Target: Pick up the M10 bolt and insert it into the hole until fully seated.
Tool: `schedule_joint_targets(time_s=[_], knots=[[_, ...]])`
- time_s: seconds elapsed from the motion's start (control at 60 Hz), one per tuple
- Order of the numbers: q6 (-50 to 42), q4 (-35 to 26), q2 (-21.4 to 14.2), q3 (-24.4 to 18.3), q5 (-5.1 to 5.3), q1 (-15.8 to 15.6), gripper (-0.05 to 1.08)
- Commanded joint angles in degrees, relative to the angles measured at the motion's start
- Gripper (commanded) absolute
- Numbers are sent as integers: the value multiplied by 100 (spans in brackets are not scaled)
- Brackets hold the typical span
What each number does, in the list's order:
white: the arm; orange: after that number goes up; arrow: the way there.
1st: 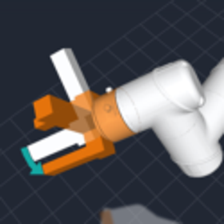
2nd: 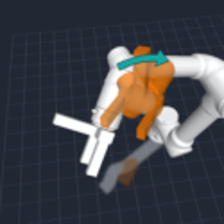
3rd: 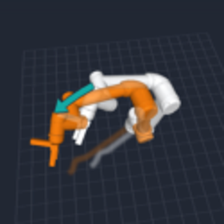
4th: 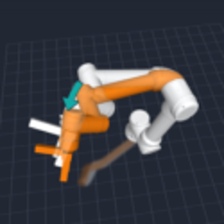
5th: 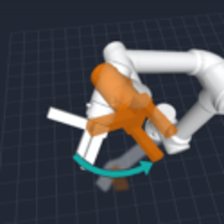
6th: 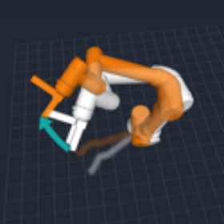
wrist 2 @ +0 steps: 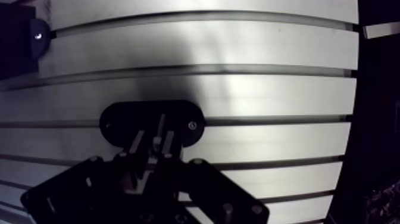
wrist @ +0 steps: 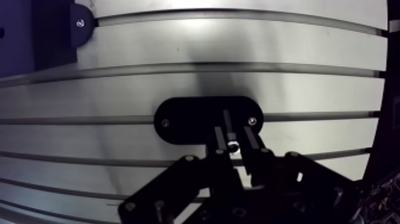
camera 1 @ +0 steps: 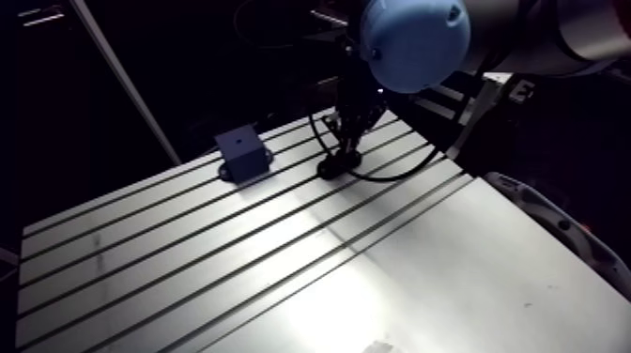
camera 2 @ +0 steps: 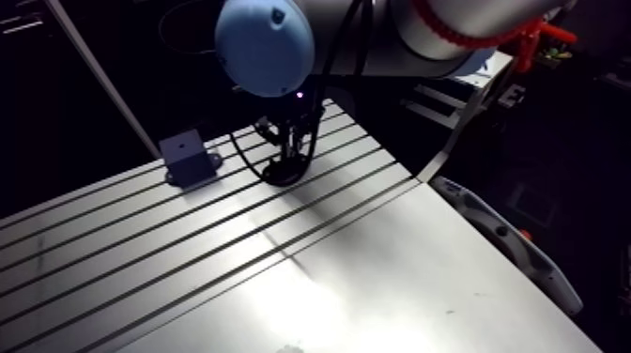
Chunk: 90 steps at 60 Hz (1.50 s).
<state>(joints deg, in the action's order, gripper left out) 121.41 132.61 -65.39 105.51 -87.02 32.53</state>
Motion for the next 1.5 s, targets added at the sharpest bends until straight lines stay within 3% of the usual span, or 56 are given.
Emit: schedule_joint_targets(time_s=[0.017,0.7,1.067,1.267,1.3,1.367,1.5], knots=[[2,-11,-20,-40,22,0,84],[-84,-683,-285,-663,41,-60,106],[-620,-2541,-270,-1991,-10,-567,108],[-937,-3388,-72,-2652,-266,-1018,108],[-1109,-3594,-1,-2840,-396,-1131,108],[-1196,-3814,77,-3008,-455,-1279,108],[-1334,-4073,219,-3285,-460,-1464,108]])
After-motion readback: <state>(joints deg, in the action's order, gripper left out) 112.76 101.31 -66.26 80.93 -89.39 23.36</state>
